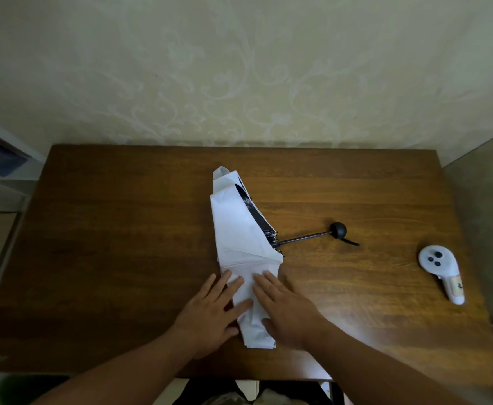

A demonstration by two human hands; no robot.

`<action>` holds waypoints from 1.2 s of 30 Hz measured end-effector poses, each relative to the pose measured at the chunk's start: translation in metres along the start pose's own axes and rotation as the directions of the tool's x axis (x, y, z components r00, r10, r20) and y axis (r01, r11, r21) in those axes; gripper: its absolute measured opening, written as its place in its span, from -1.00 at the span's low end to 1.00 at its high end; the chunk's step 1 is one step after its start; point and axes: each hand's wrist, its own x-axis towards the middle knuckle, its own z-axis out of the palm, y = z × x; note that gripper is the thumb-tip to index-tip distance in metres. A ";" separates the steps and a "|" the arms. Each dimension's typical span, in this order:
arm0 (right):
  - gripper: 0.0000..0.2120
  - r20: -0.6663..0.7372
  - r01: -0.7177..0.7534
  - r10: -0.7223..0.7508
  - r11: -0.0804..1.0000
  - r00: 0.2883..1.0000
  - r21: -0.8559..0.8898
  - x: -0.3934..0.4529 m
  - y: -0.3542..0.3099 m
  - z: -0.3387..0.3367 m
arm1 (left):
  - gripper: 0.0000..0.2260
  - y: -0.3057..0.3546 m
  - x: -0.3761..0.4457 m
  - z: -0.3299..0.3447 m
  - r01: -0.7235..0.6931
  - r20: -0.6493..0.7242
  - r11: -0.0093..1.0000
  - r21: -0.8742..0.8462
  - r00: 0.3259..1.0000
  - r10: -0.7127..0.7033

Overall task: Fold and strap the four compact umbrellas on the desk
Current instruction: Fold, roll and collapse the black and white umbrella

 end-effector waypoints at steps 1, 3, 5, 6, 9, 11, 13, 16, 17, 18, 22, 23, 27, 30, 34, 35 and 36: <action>-0.26 0.069 -0.021 0.019 0.999 0.997 0.038 0.003 -0.002 0.000 | -0.50 -0.001 -0.002 -0.003 -0.033 -0.007 0.999 0.010 0.999 0.033; -0.24 0.114 -0.038 0.033 0.998 0.993 0.046 0.008 -0.005 -0.001 | -0.56 -0.008 -0.004 -0.018 -0.021 -0.104 1.000 0.004 0.994 0.021; -0.22 0.108 -0.039 0.036 0.999 0.993 0.030 0.011 -0.008 -0.001 | -0.61 -0.019 0.000 -0.043 0.168 -0.196 0.974 -0.154 0.961 -0.197; -0.24 0.105 -0.043 0.040 0.999 0.994 0.028 0.012 -0.008 -0.001 | -0.65 -0.027 0.007 -0.058 0.287 -0.234 0.915 -0.284 0.905 -0.356; -0.35 0.075 -0.063 0.058 0.996 0.995 0.058 0.015 -0.008 -0.008 | -0.68 -0.051 0.037 -0.102 0.459 -0.130 0.524 -0.718 0.651 -0.748; -0.44 -0.007 -0.047 0.048 0.994 0.999 0.099 0.017 -0.009 -0.014 | -0.49 -0.064 0.056 -0.131 0.348 0.066 0.187 -0.919 0.602 -0.796; -0.54 -0.178 -0.016 0.043 0.989 0.983 0.148 0.016 -0.012 -0.019 | -0.45 -0.071 0.069 -0.156 0.224 0.161 -0.026 -0.974 0.611 -0.775; -0.61 -0.349 -0.058 0.179 0.942 0.920 0.332 0.015 -0.016 -0.036 | -0.52 -0.075 0.073 -0.172 0.182 0.148 -0.041 -0.982 0.626 -0.765; -0.62 -0.365 -0.079 0.236 0.914 0.900 0.397 0.017 -0.015 -0.044 | -0.51 -0.076 0.073 -0.172 0.174 0.141 -0.037 -0.984 0.639 -0.756; -0.63 -0.387 -0.094 0.293 0.885 0.874 0.457 0.019 -0.012 -0.052 | -0.49 -0.075 0.071 -0.171 0.159 0.133 -0.037 -0.987 0.653 -0.745; -0.72 -0.415 -0.086 0.464 0.740 0.782 0.667 0.030 0.005 -0.093 | -0.46 -0.065 0.058 -0.163 0.156 0.129 -0.026 -0.987 0.698 -0.704; -0.73 -0.408 -0.083 0.488 0.713 0.772 0.696 0.034 0.008 -0.104 | -0.43 -0.063 0.054 -0.161 0.148 0.130 -0.033 -0.988 0.712 -0.690; -0.76 -0.356 -0.117 0.516 0.677 0.779 0.726 0.046 0.016 -0.142 | -0.33 -0.057 0.049 -0.162 0.158 0.164 -0.065 -0.985 0.760 -0.628; -0.73 -0.328 -0.133 0.505 0.679 0.799 0.722 0.051 0.014 -0.149 | -0.22 -0.061 0.060 -0.169 0.129 0.140 -0.061 -0.990 0.791 -0.595; -0.69 -0.208 -0.237 0.485 0.703 0.849 0.670 0.053 0.018 -0.147 | -0.23 -0.066 0.078 -0.189 0.129 0.197 -0.149 -0.980 0.685 -0.701; -0.70 -0.158 -0.265 0.490 0.682 0.857 0.682 0.054 0.020 -0.150 | -0.25 -0.066 0.080 -0.192 0.130 0.209 -0.165 -0.978 0.665 -0.717; -0.69 -0.112 -0.285 0.501 0.647 0.858 0.708 0.054 0.021 -0.155 | -0.27 -0.065 0.082 -0.193 0.136 0.201 -0.148 -0.980 0.659 -0.725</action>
